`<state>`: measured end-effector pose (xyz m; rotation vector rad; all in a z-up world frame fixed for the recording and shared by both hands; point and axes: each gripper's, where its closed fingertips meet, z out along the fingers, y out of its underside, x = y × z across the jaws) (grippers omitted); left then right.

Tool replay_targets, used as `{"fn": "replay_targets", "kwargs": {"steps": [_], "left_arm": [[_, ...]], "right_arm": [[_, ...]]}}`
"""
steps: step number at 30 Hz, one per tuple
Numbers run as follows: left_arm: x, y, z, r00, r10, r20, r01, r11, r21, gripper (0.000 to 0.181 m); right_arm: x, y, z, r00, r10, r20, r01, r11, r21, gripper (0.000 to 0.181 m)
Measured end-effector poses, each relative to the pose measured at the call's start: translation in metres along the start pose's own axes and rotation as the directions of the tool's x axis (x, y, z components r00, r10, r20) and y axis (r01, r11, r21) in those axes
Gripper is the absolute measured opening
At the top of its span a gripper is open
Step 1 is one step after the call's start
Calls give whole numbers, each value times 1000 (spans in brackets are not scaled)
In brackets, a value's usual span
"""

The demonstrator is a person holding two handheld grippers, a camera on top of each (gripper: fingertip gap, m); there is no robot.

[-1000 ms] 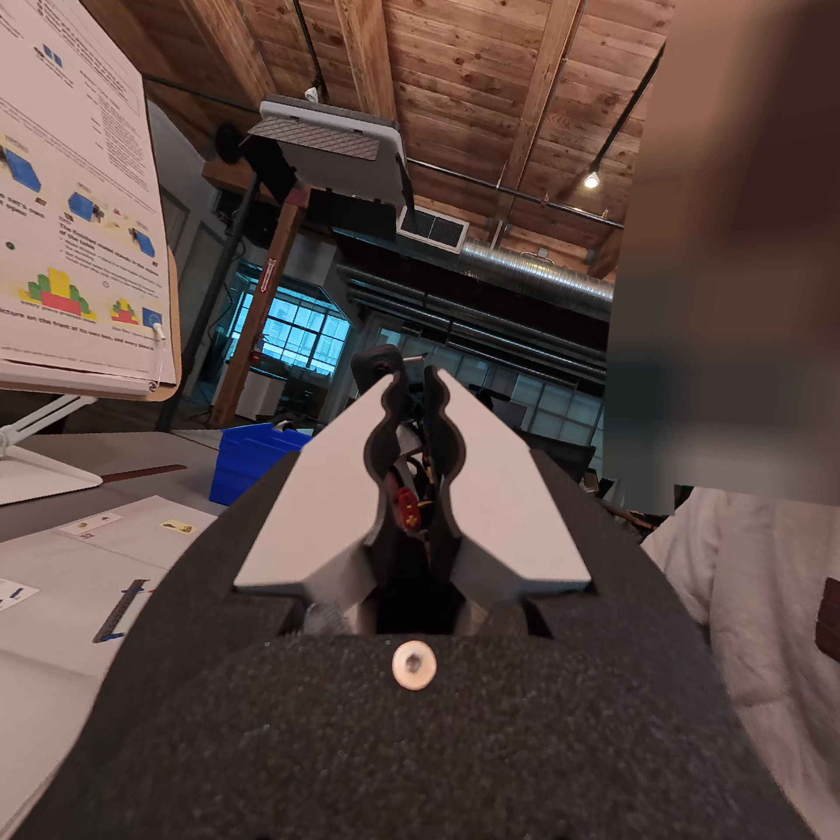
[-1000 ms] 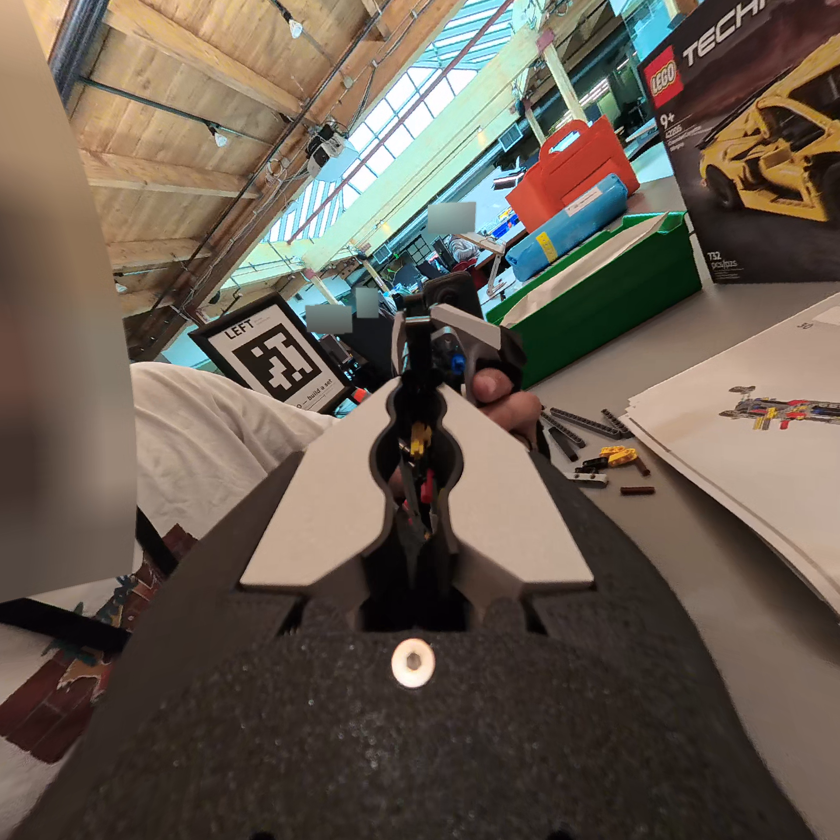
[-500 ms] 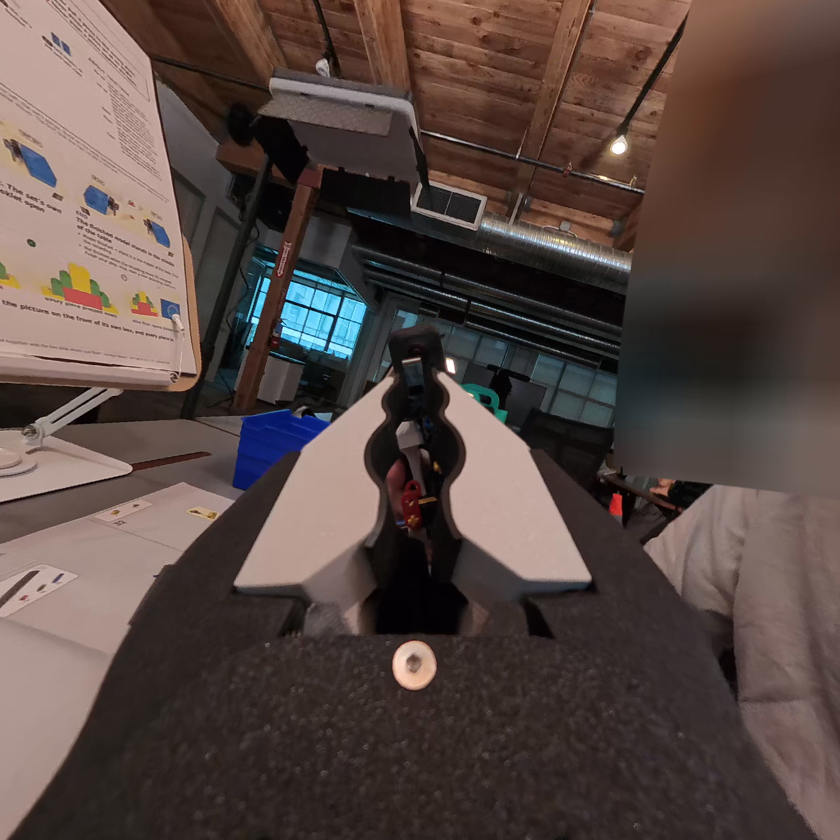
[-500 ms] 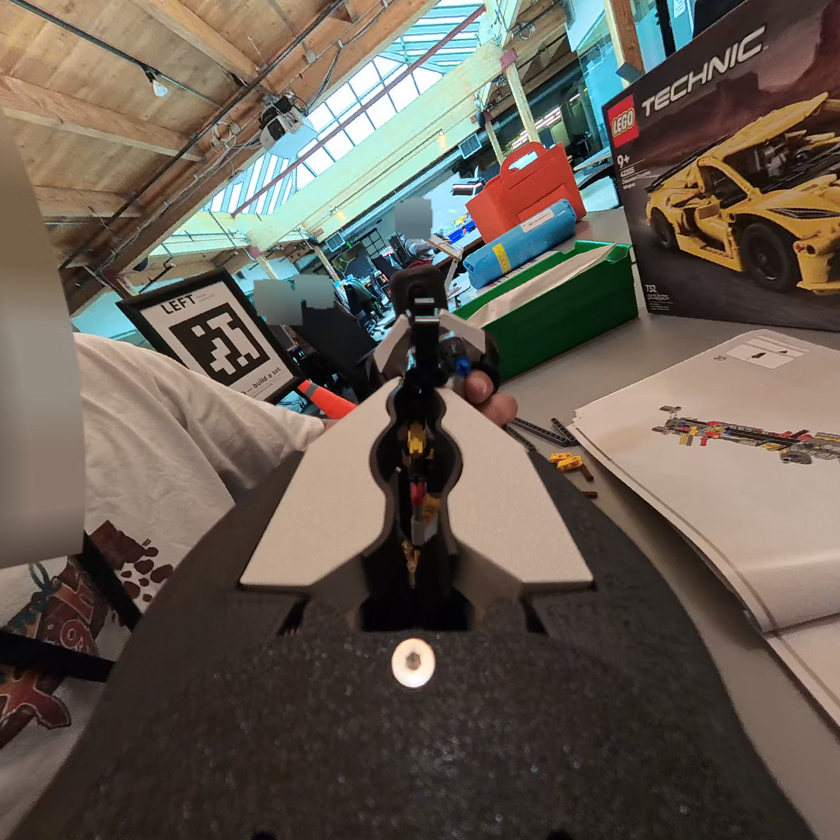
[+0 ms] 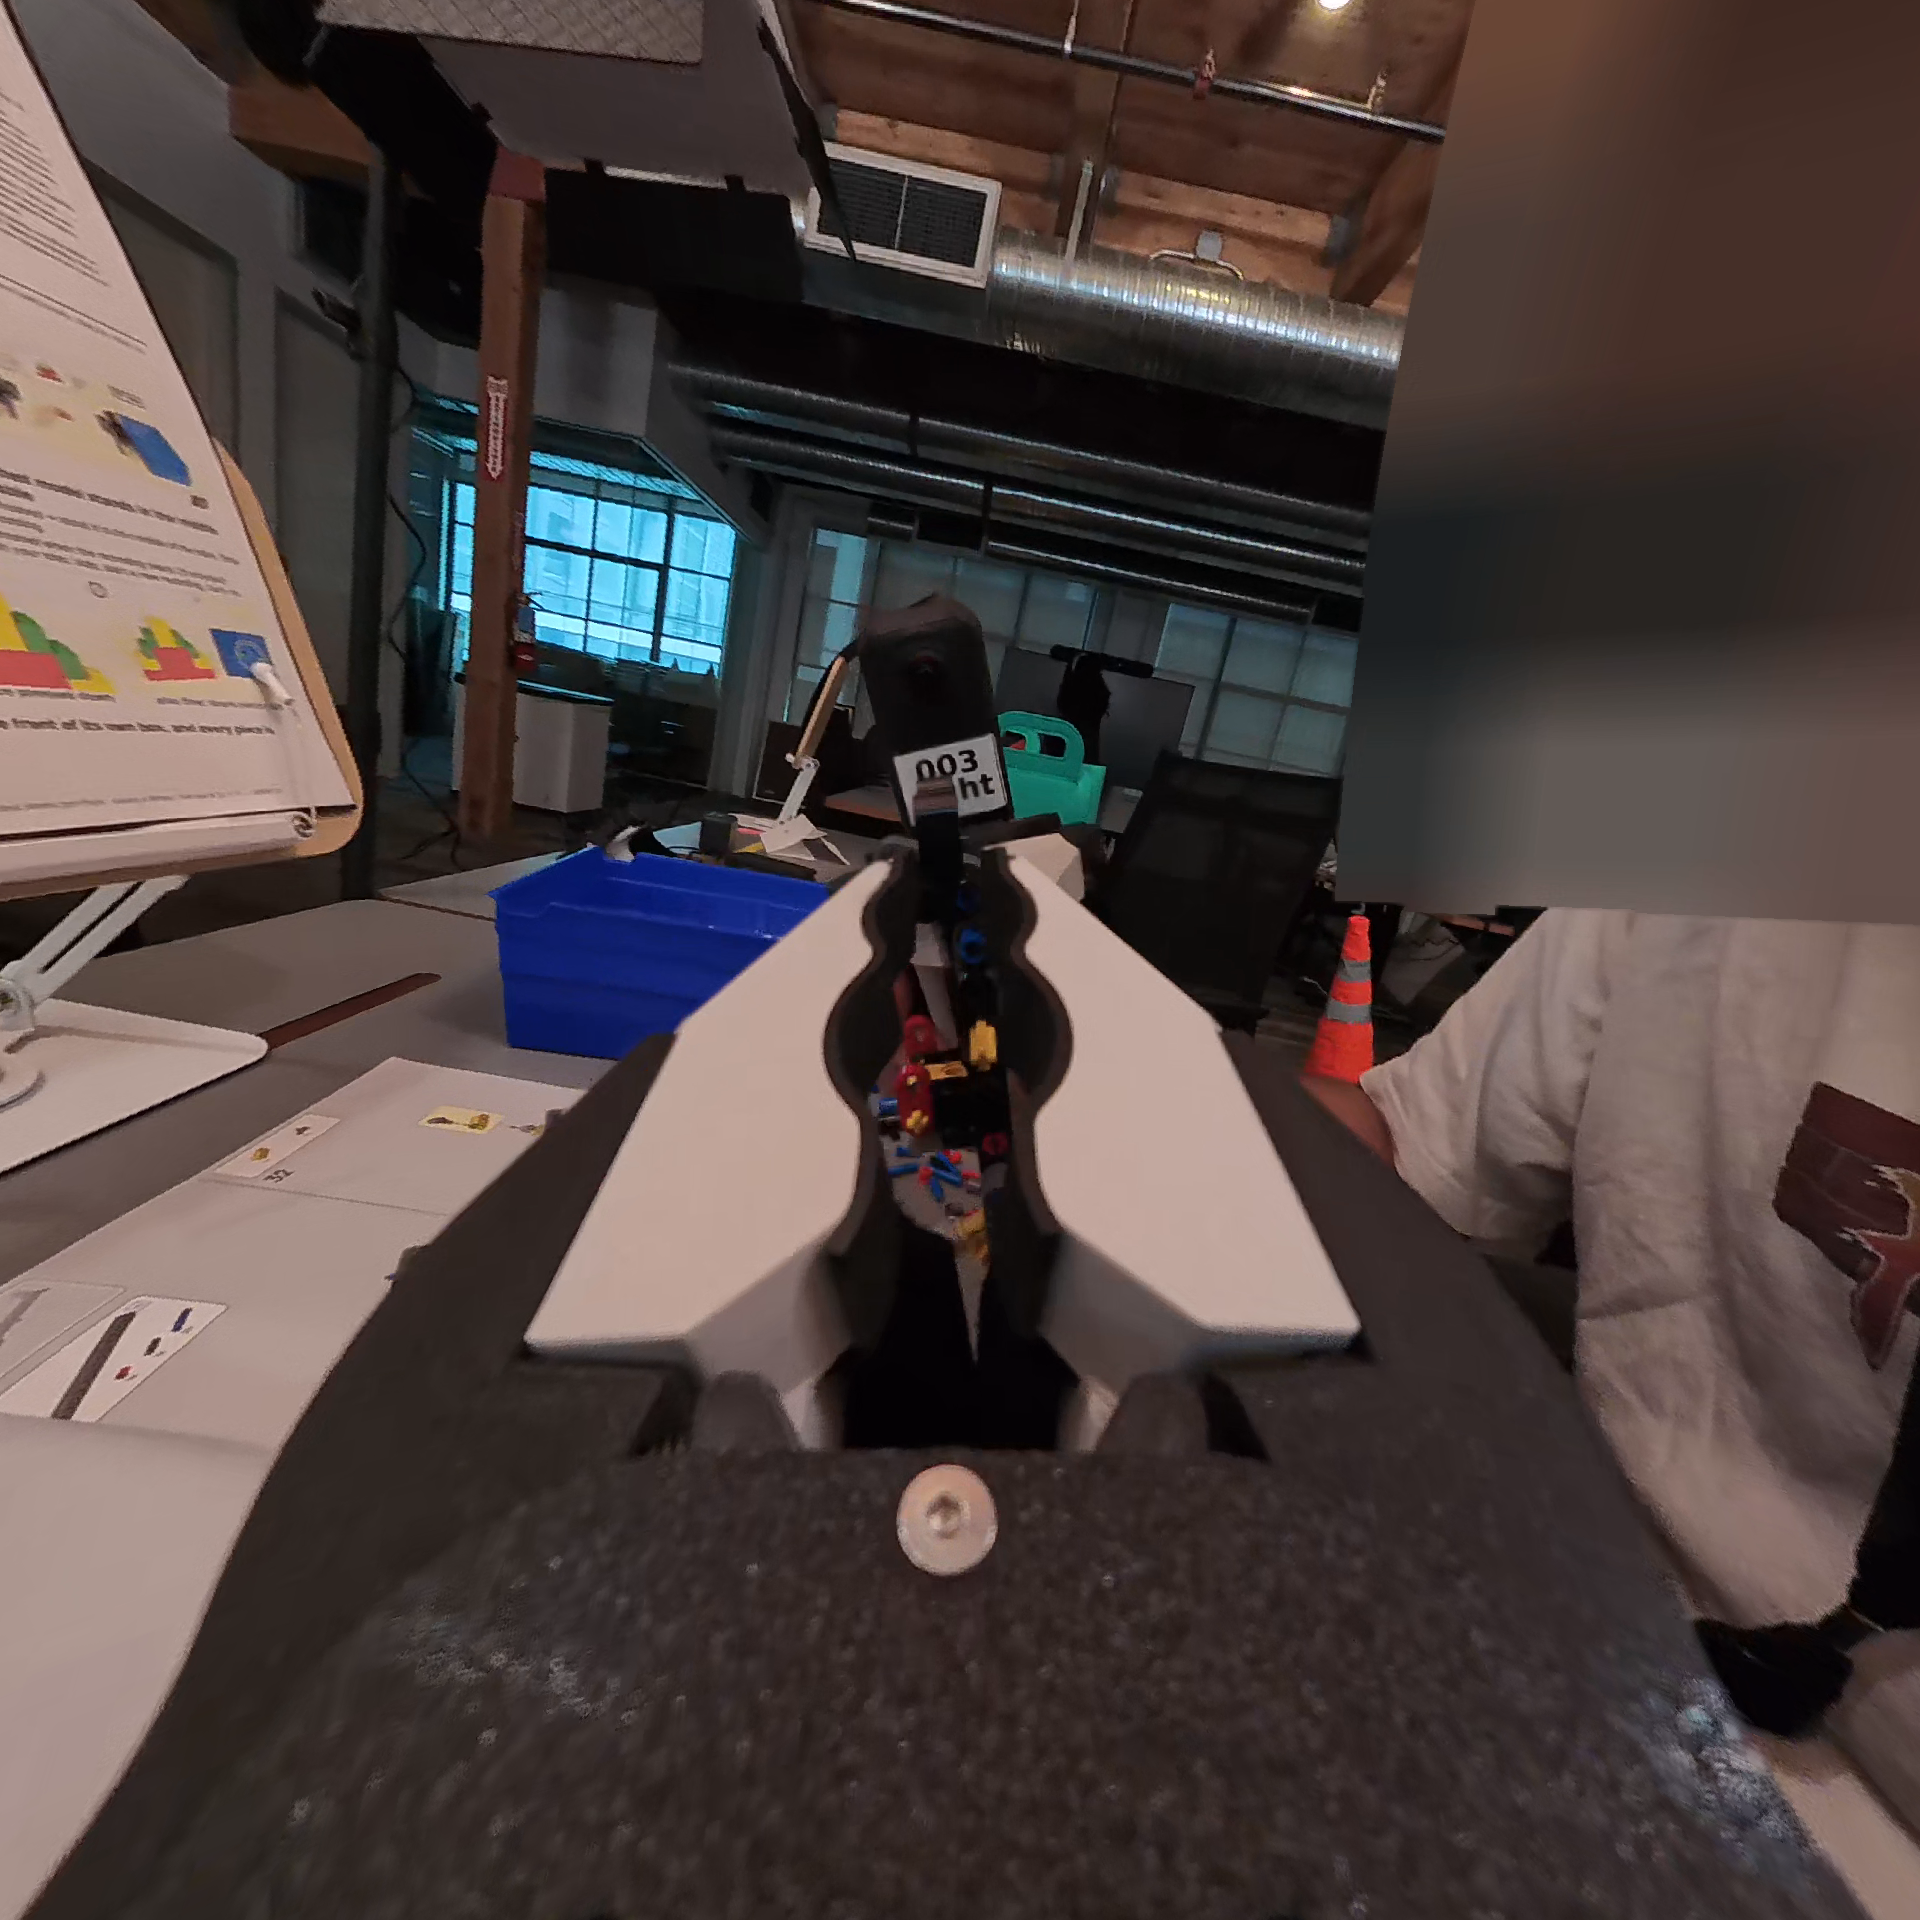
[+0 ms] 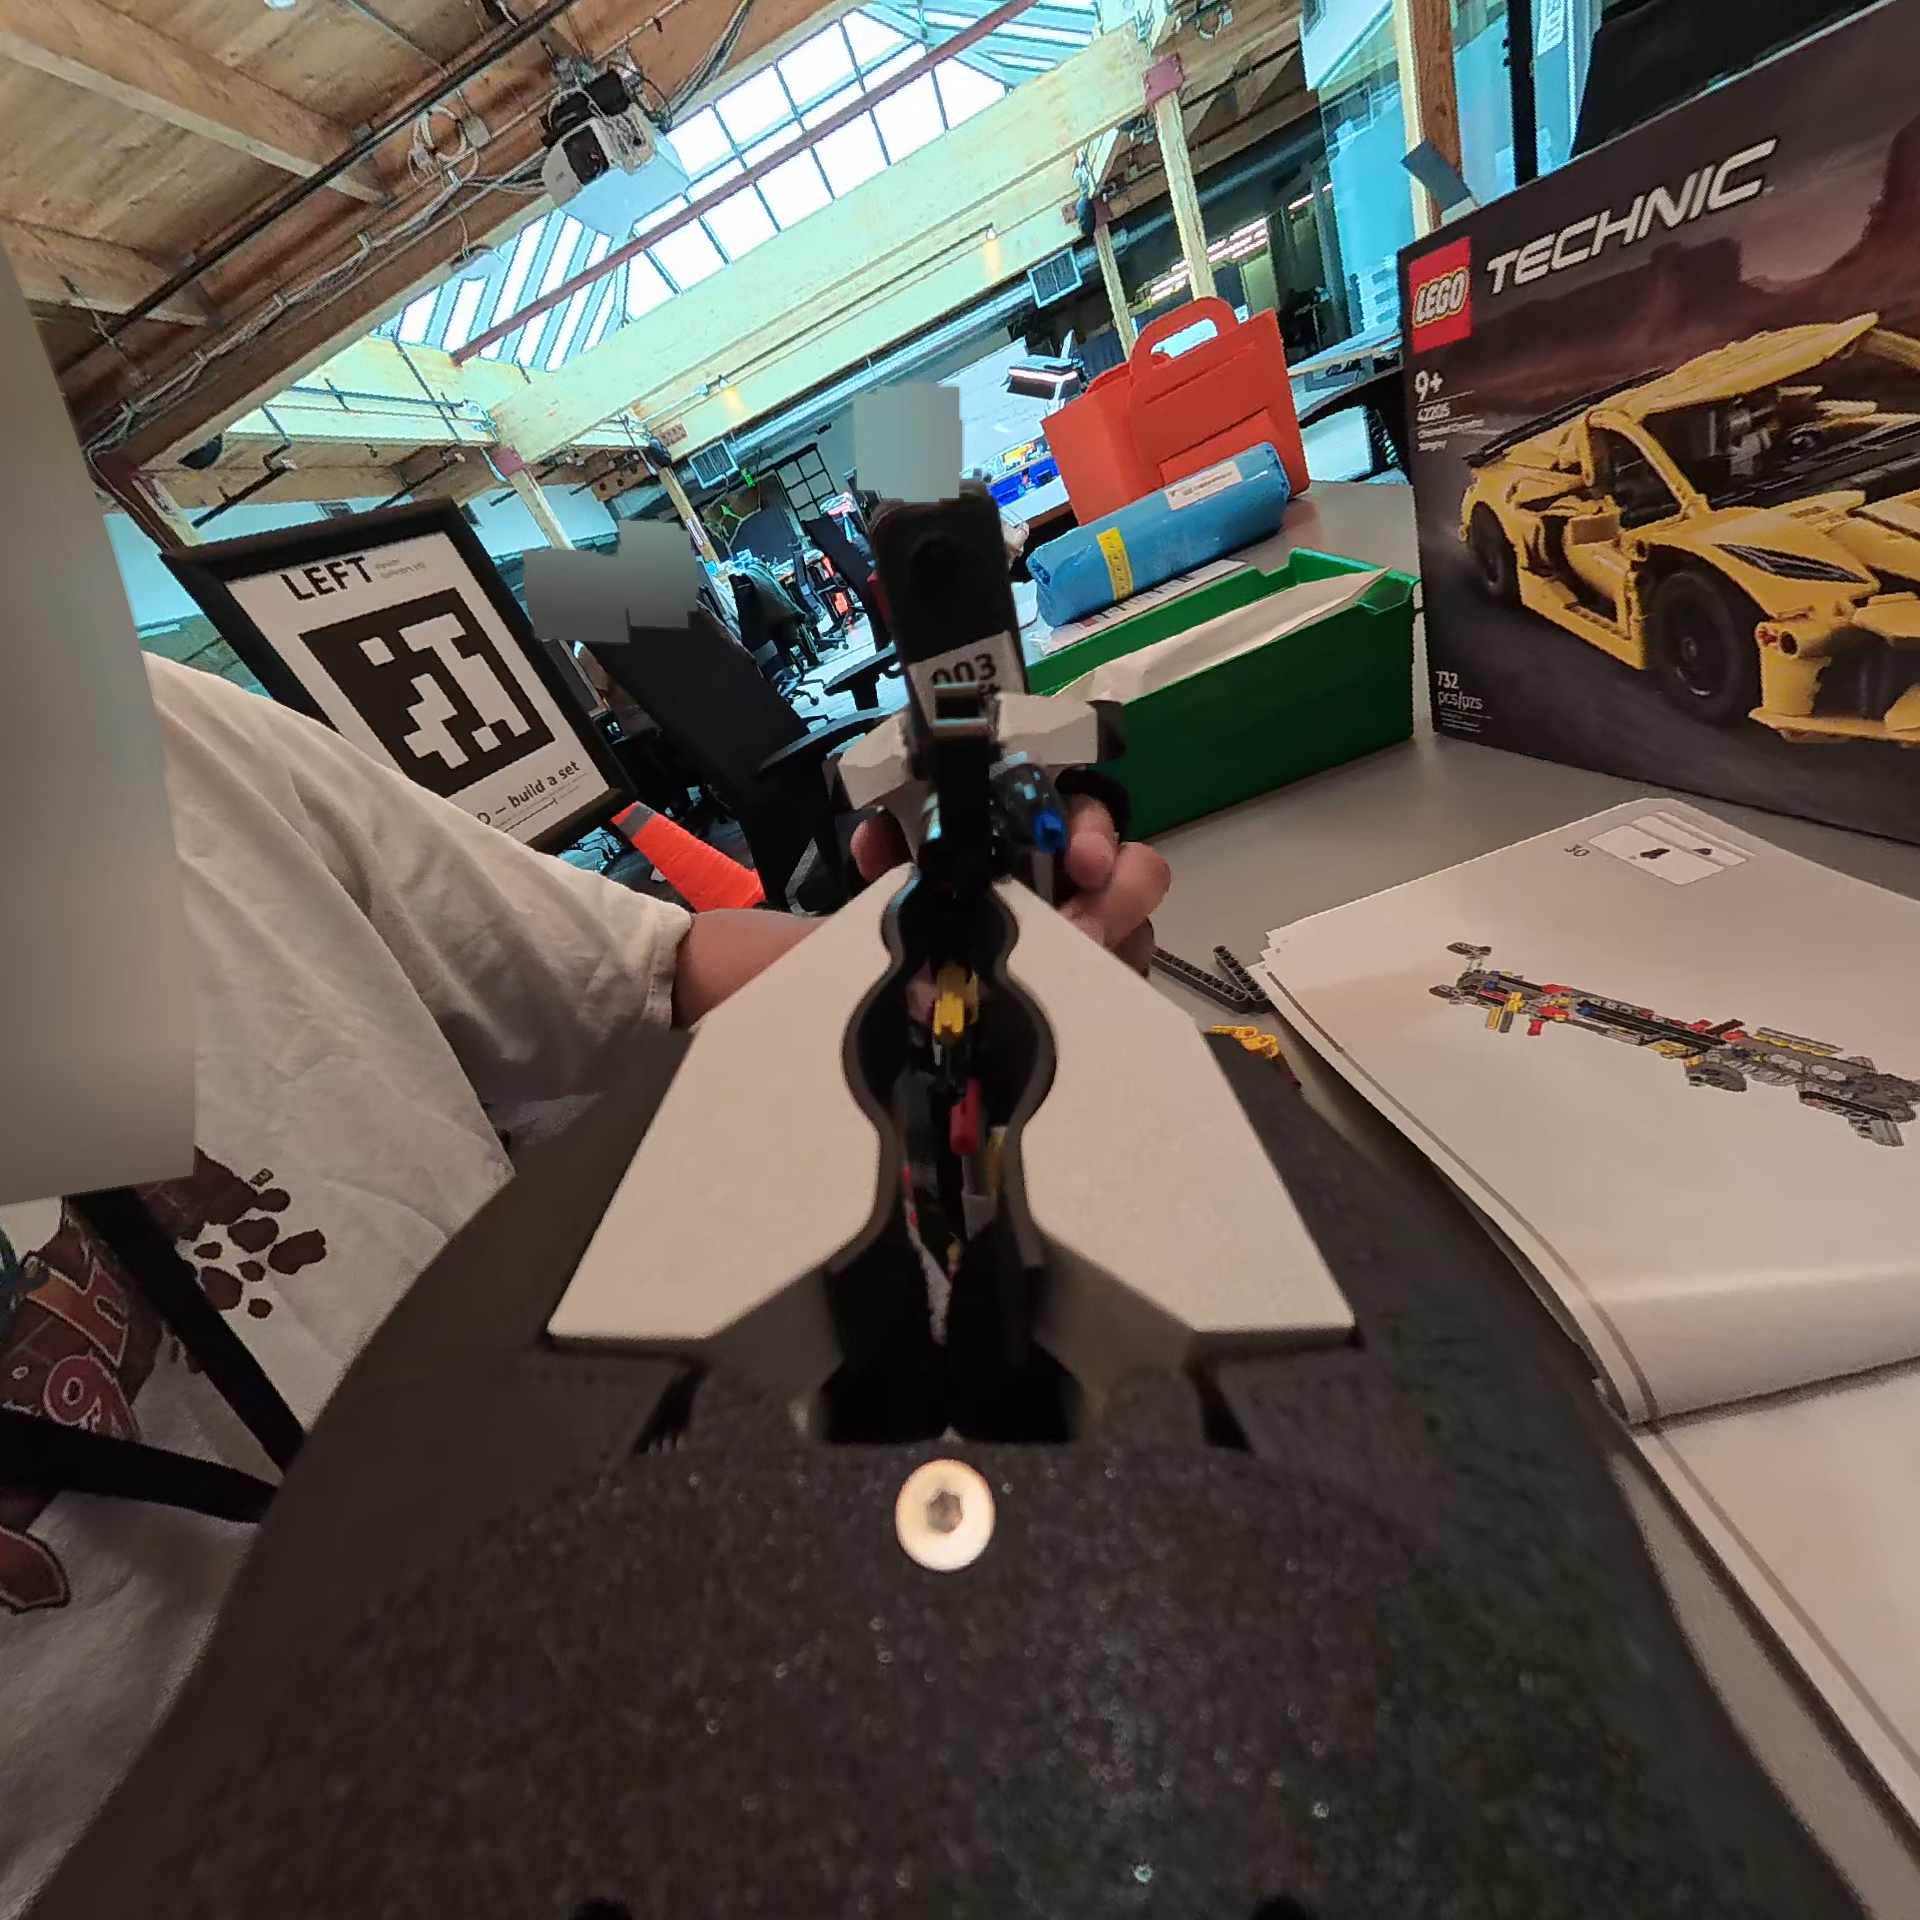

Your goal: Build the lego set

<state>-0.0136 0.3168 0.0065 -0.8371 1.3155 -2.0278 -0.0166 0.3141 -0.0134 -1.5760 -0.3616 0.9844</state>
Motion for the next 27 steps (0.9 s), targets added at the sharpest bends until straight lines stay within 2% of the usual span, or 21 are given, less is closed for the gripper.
{"fn": "replay_targets", "kwargs": {"steps": [2, 11, 27], "left_arm": [[1, 2, -1, 1000, -4, -15, 3, 1000, -24, 16], [7, 11, 1, 997, 70, -24, -72, 990, -121, 15], [13, 14, -1, 981, 192, -18, -192, 967, -167, 15]], "right_arm": [[-1, 1, 0, 1000, -10, -1, 10, 1000, -10, 7], [-6, 10, 6, 999, -48, -2, 47, 997, -60, 7], [-15, 11, 3, 998, -62, 27, 64, 995, -81, 6]]}}
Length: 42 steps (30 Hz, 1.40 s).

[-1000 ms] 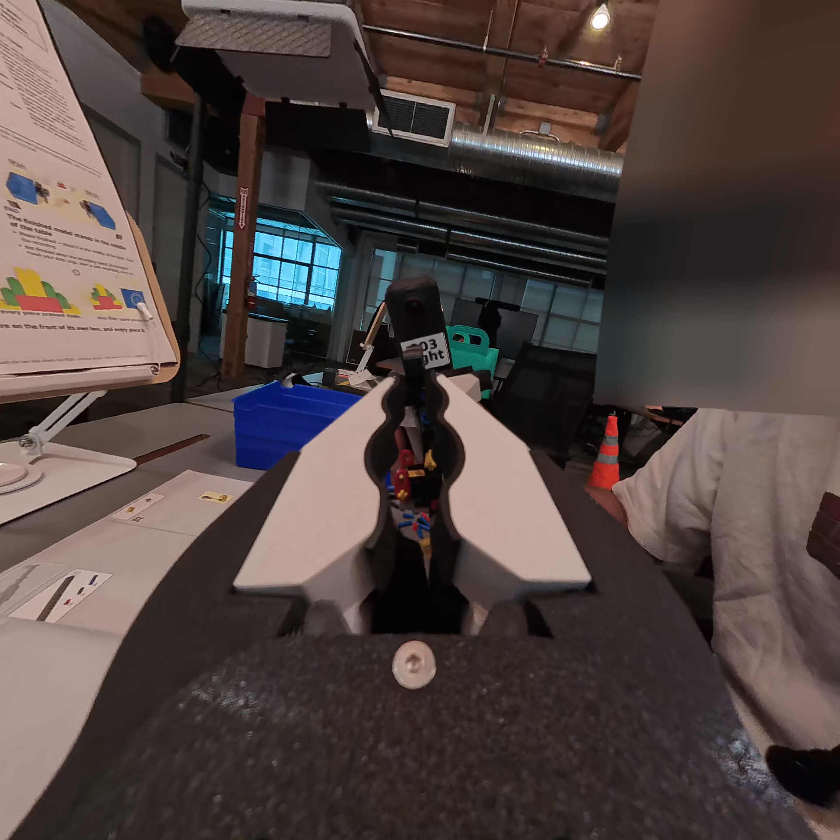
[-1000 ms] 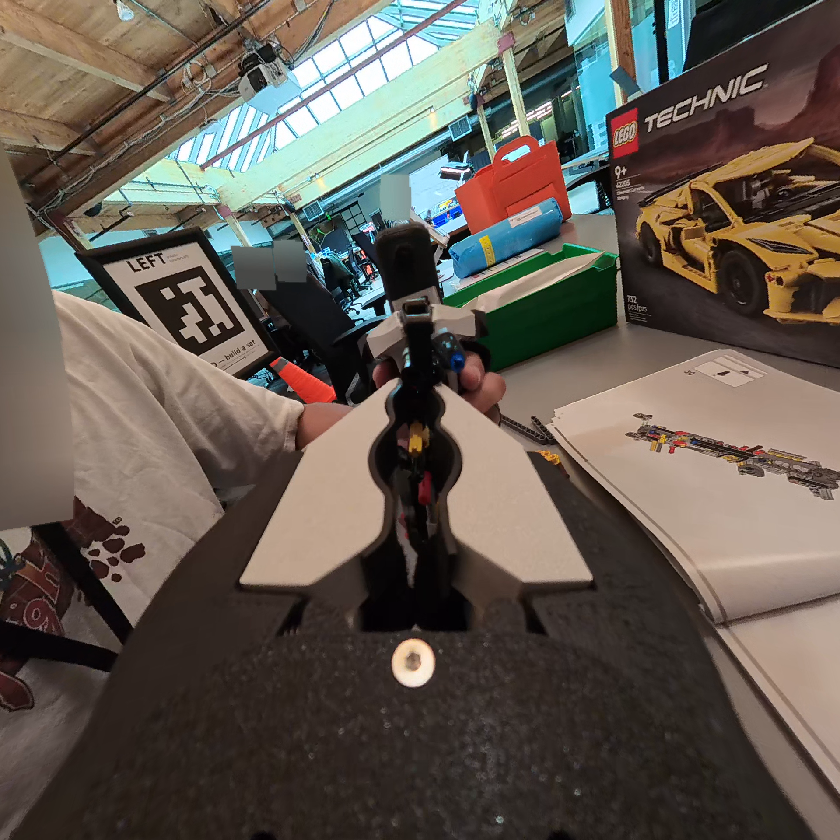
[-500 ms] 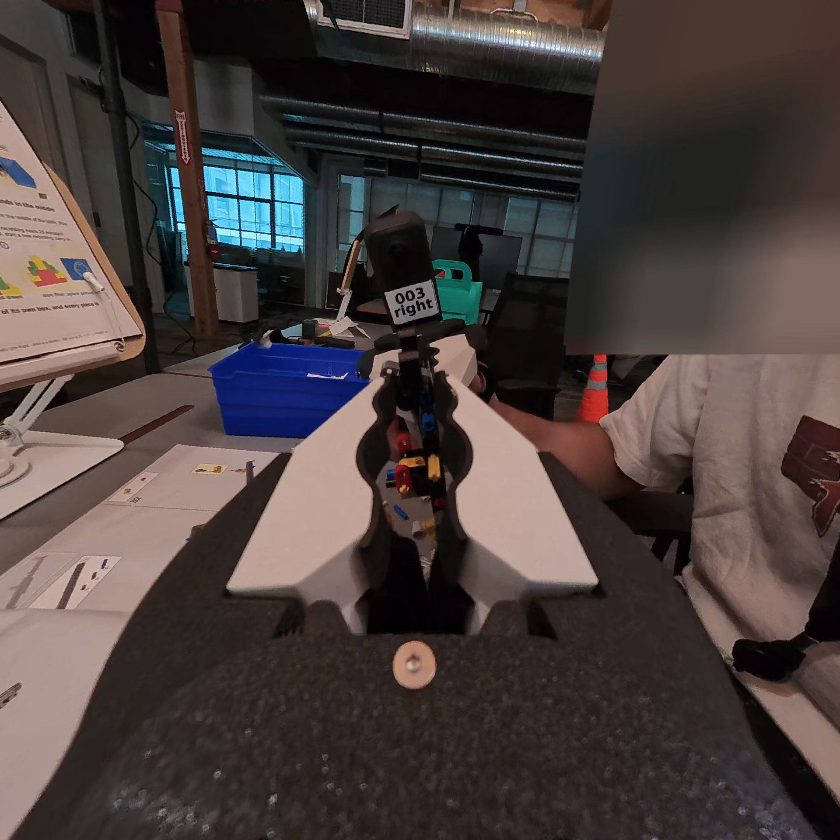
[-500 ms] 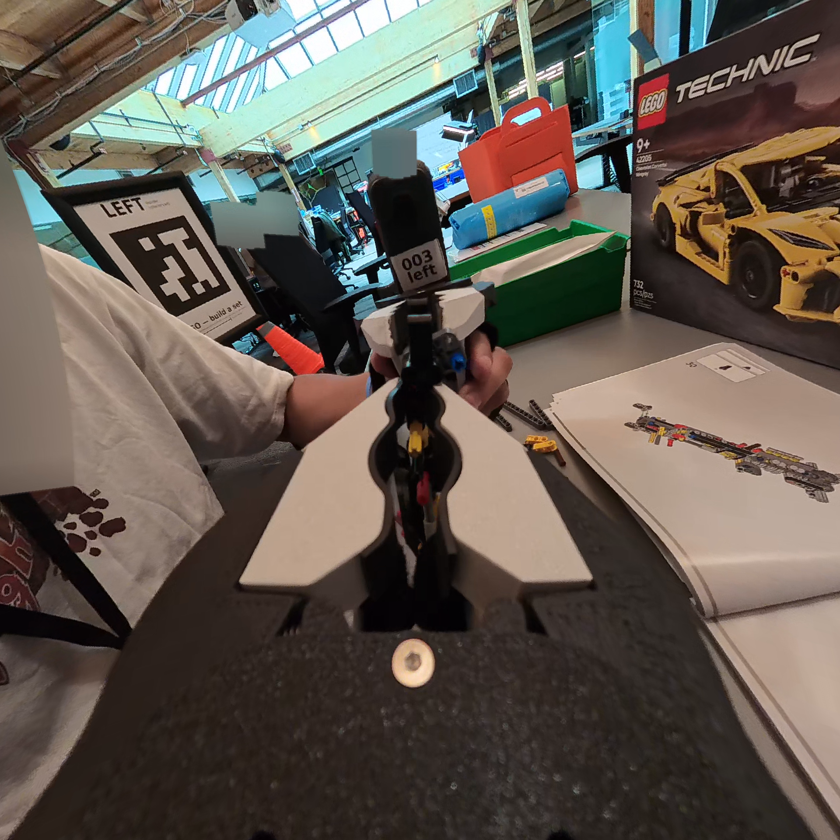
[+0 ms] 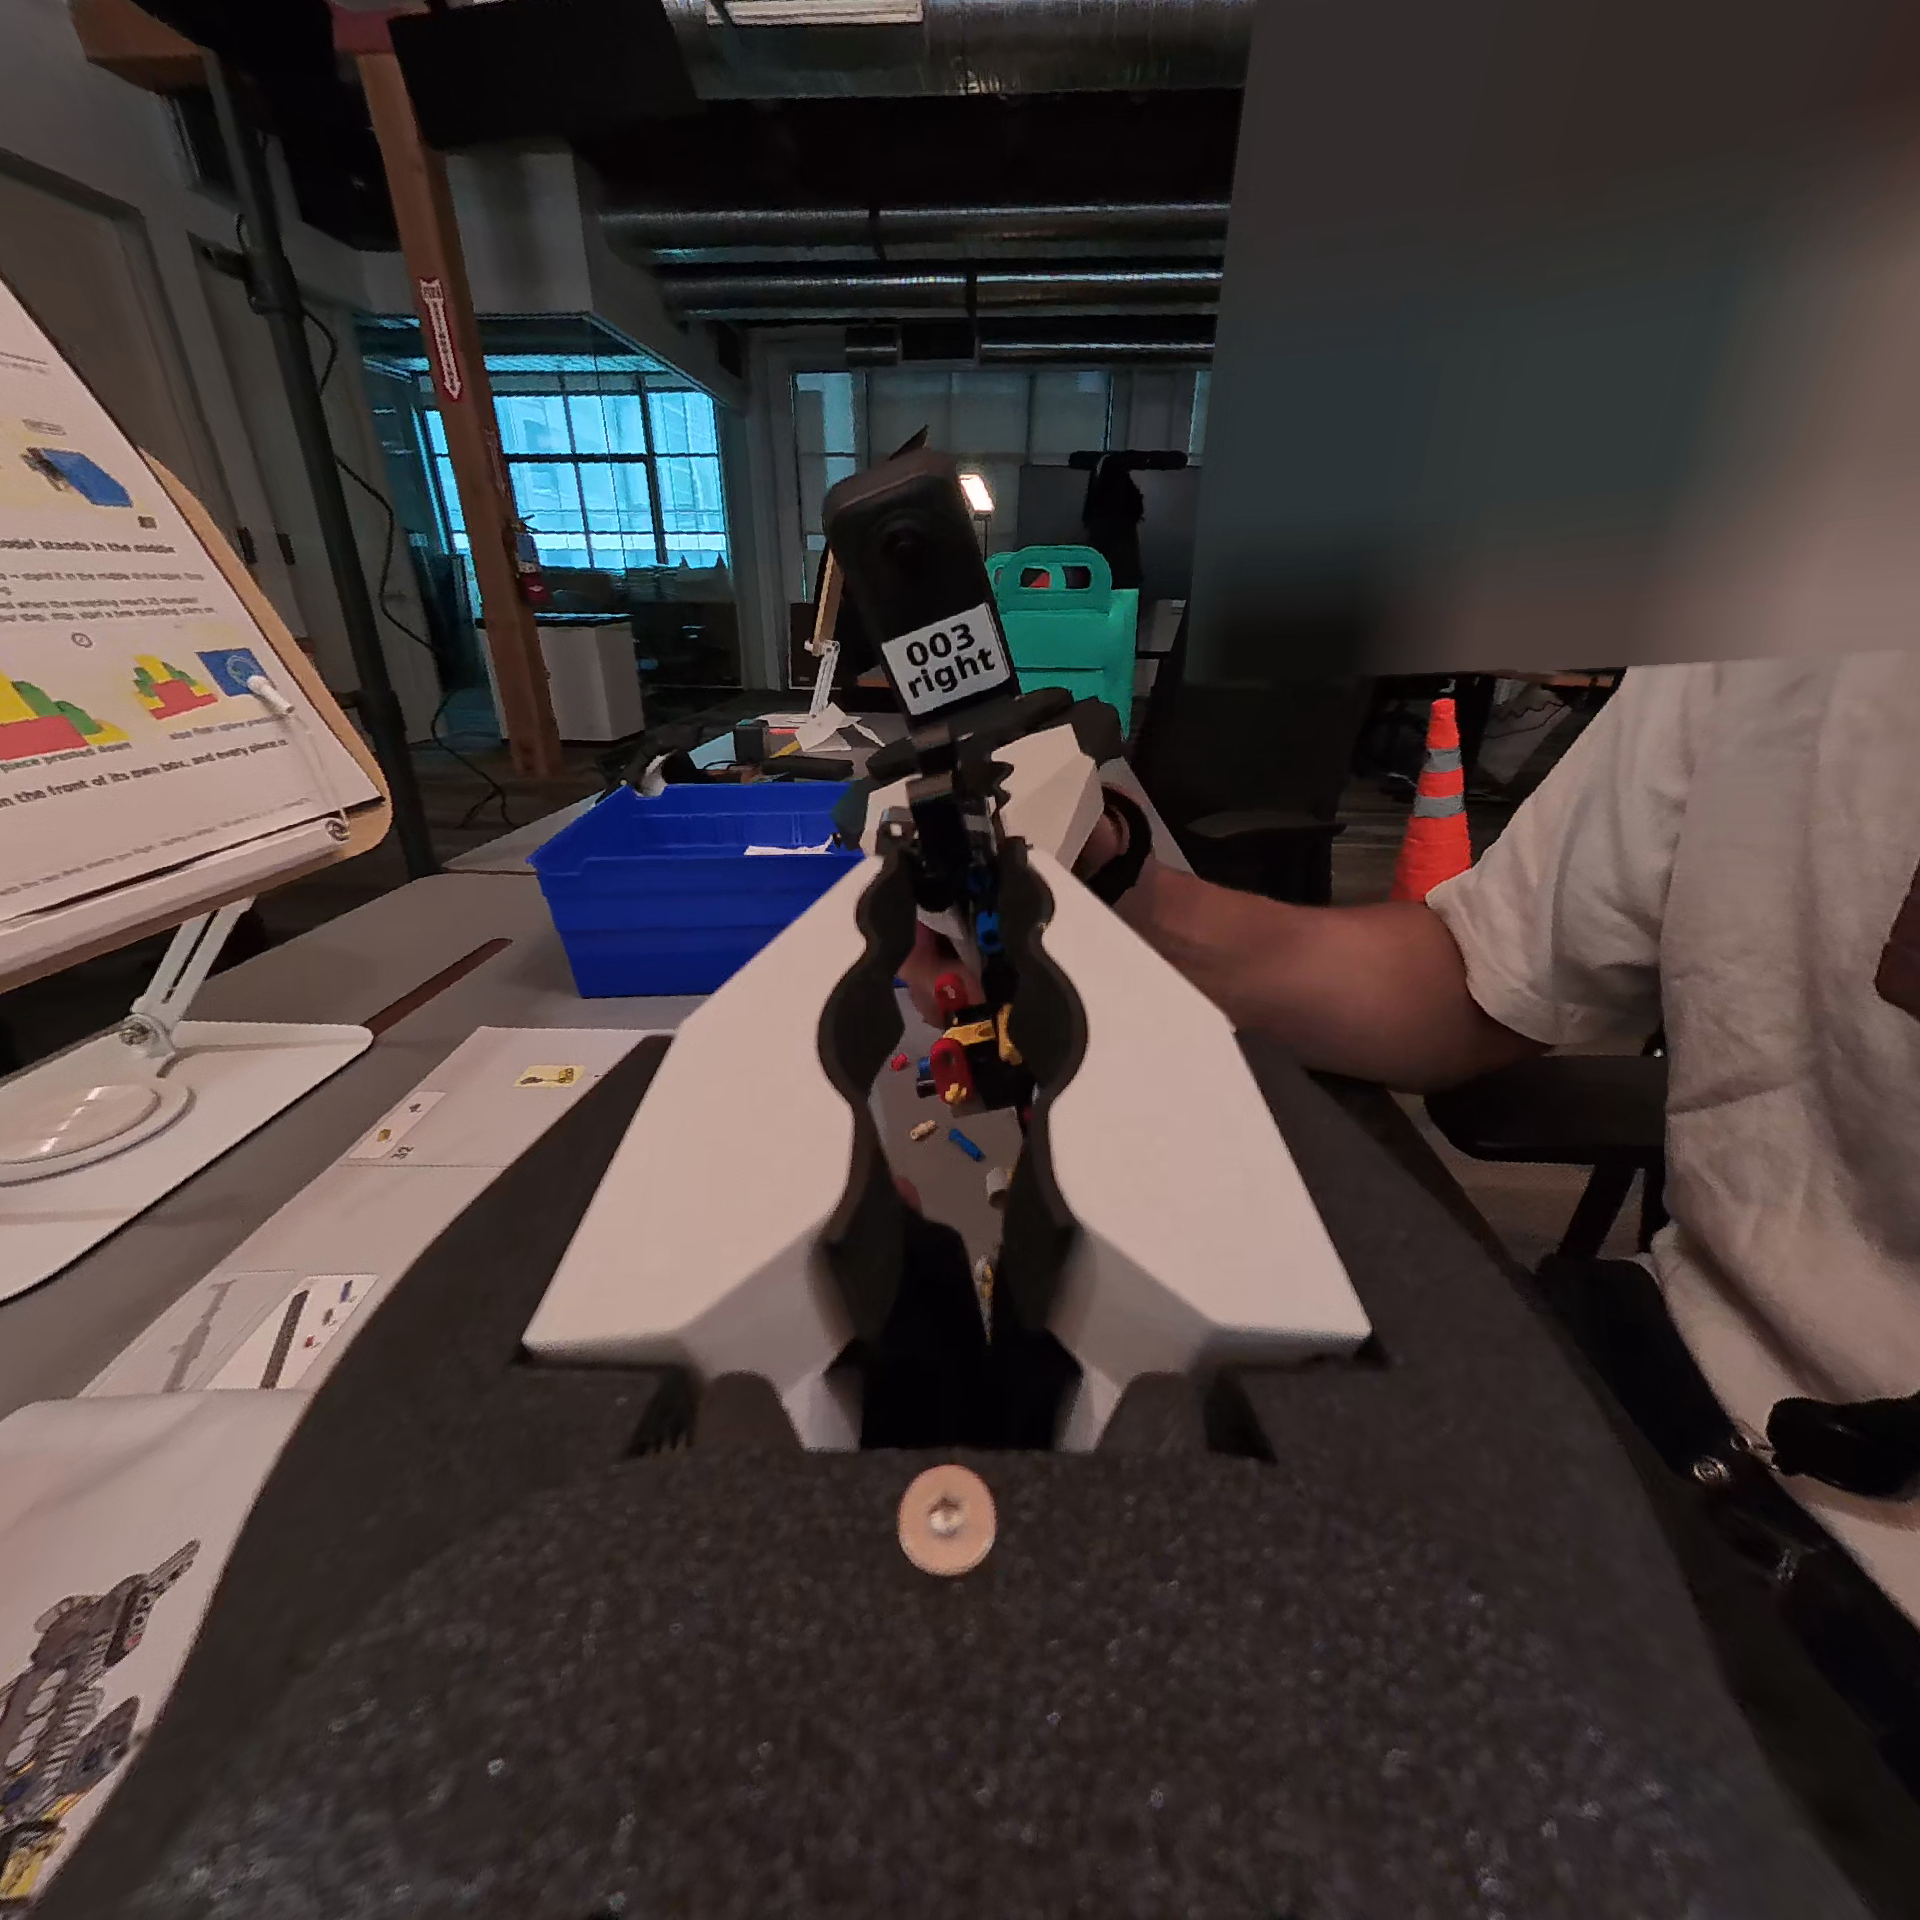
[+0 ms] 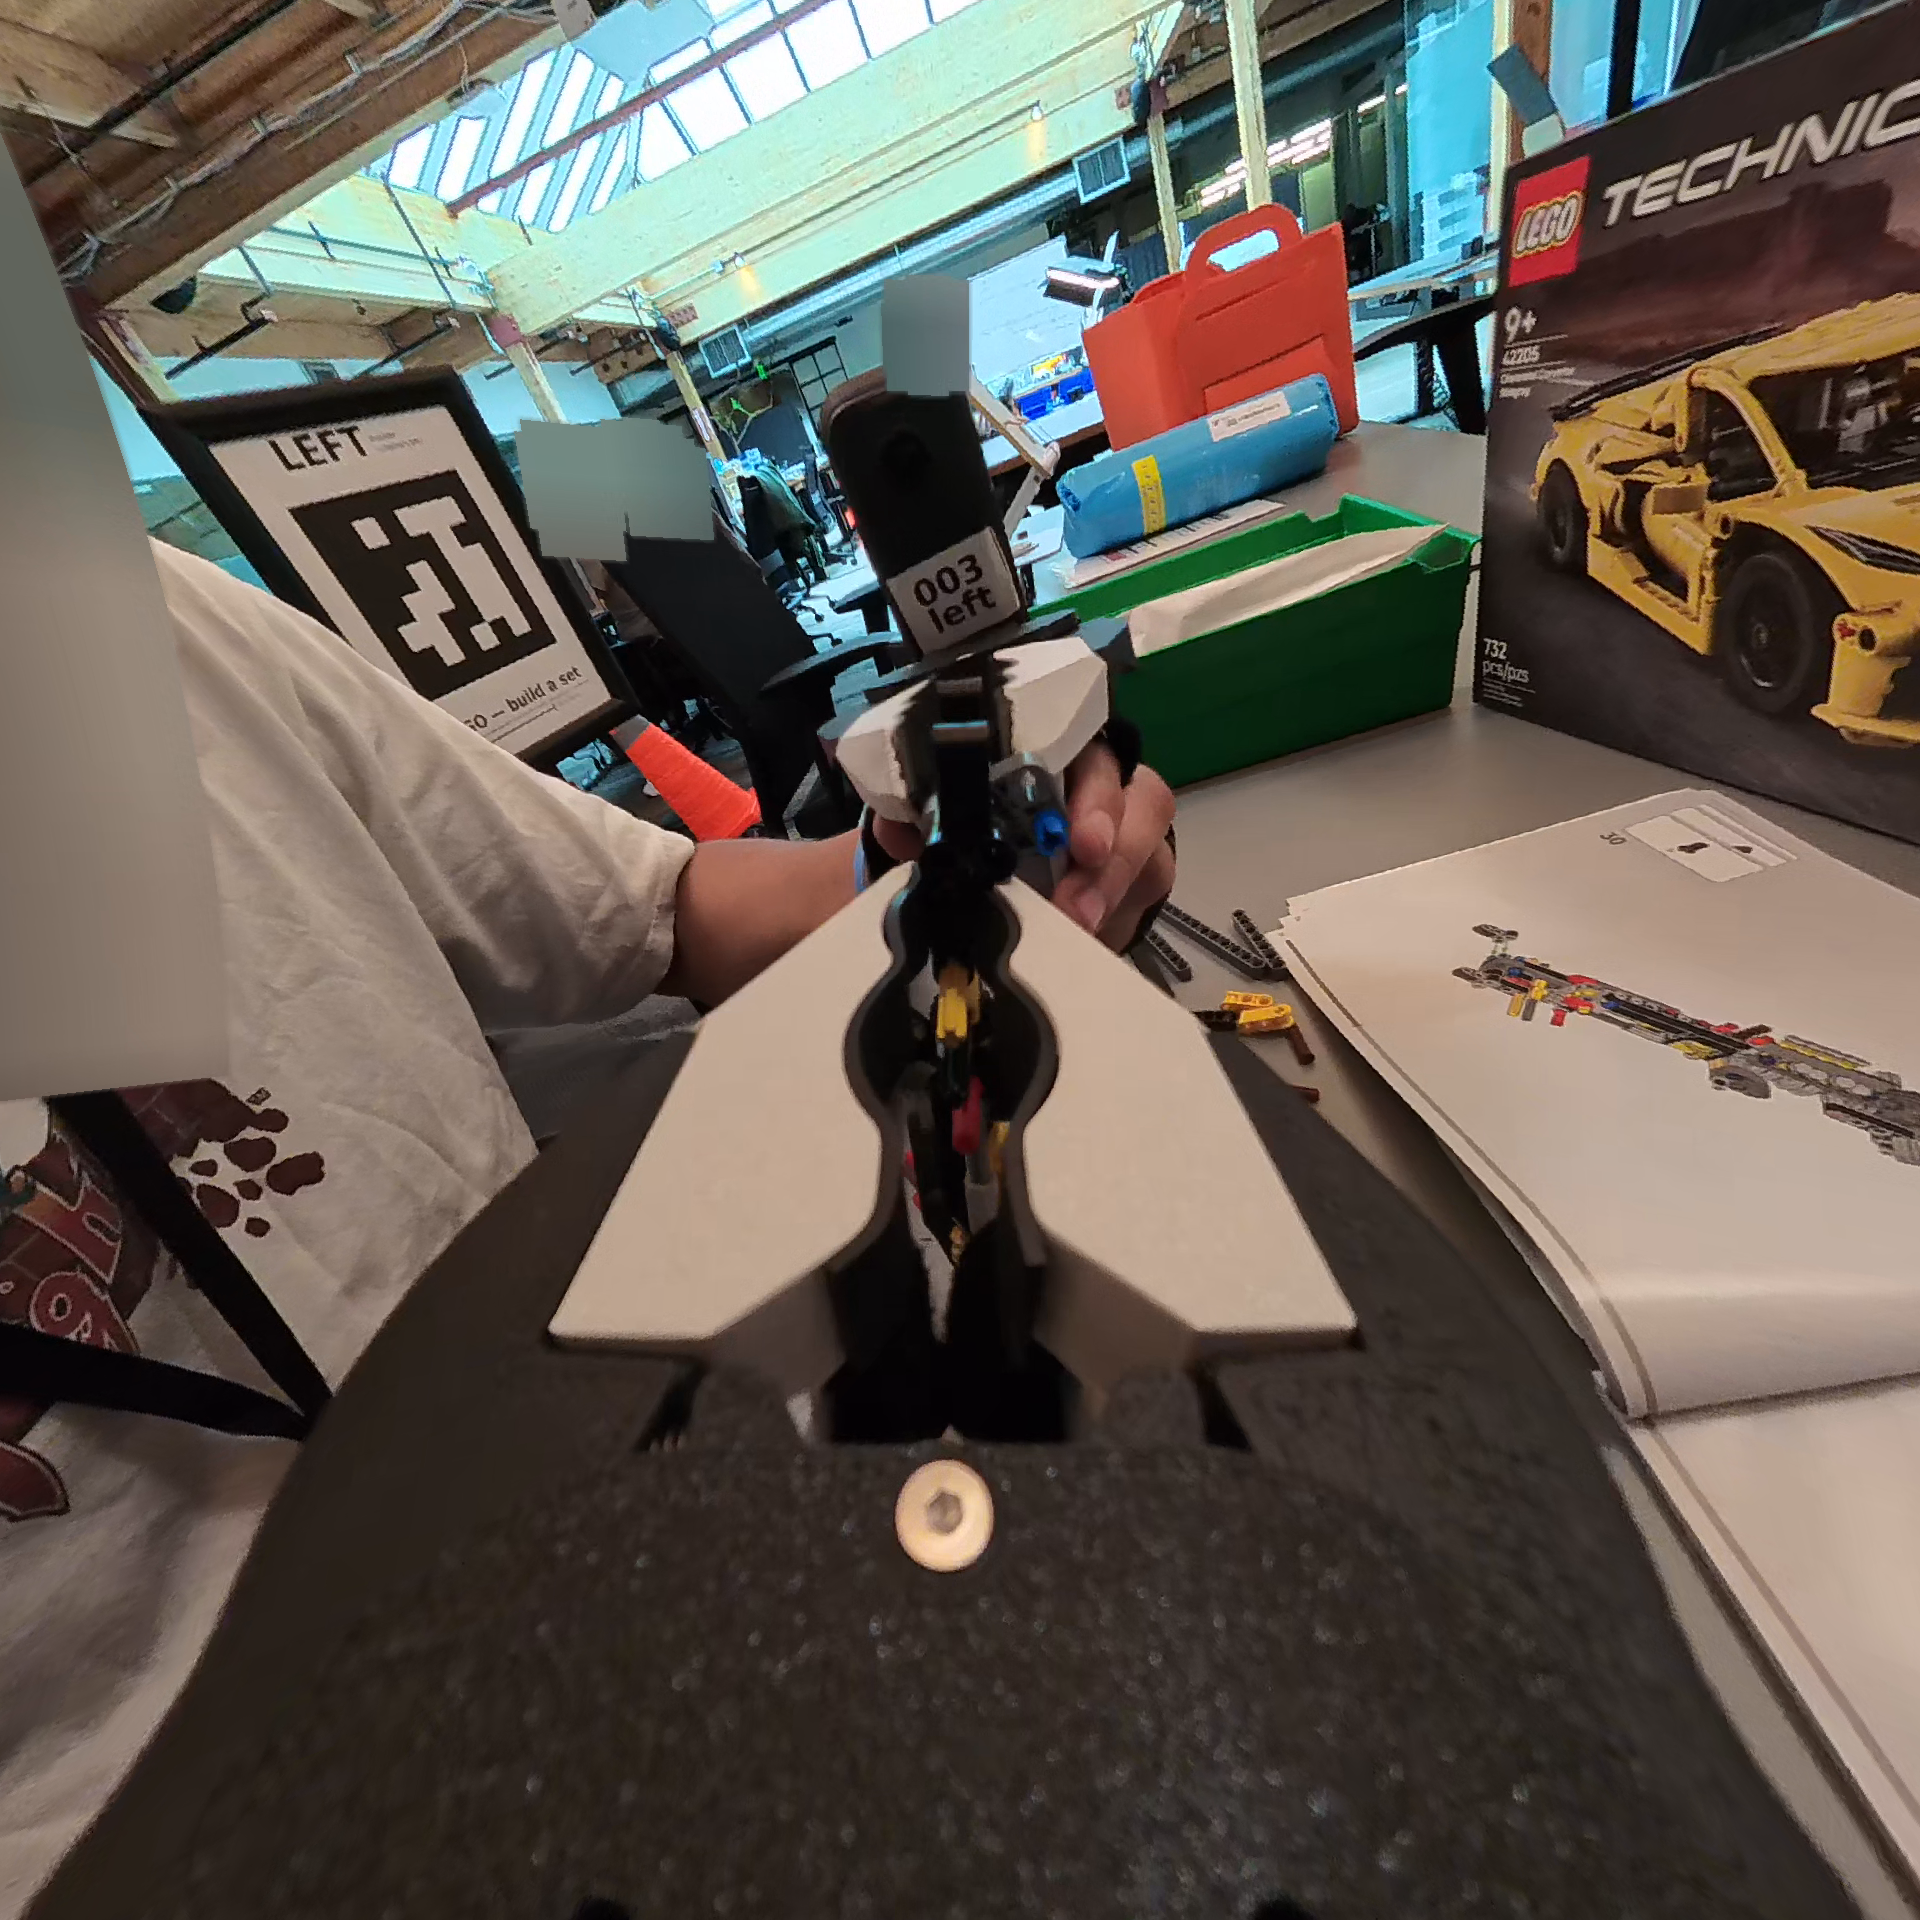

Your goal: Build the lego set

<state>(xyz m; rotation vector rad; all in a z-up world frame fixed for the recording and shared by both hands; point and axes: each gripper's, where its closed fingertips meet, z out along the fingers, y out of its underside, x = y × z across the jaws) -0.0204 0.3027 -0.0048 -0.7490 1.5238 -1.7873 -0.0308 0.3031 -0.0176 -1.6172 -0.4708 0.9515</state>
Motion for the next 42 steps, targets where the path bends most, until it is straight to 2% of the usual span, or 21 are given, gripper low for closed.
{"fn": "replay_targets", "kwargs": {"steps": [4, 9, 13, 25, 33, 42], "left_arm": [[3, -3, 2, 999, -32, -7, 33, 999, 28, 15], [-2, -1, 2, 999, -21, 25, 21, 1000, -16, 15], [-1, -1, -1, 1000, -29, -3, 29, 999, -39, 15], [0, 4, -3, 999, 39, 10, -38, 996, -79, 15], [12, 4, -5, 990, 142, -15, -143, 979, -148, 14], [17, 2, -5, 992, 125, -35, -129, 983, -132, 15]], "right_arm": [[-3, -1, 0, 1000, -10, 1, 10, 1000, 1, 7], [4, -2, -1, 999, -14, -38, 14, 1000, -4, 7], [3, 0, 0, 1000, 1, -13, 0, 1000, 5, 7], [2, 3, 1, 1000, -9, -12, 9, 1000, -22, 7], [-9, 6, 4, 999, -26, 21, 27, 999, -47, 6], [-14, 7, 8, 998, -61, 19, 62, 996, -57, 6]]}}
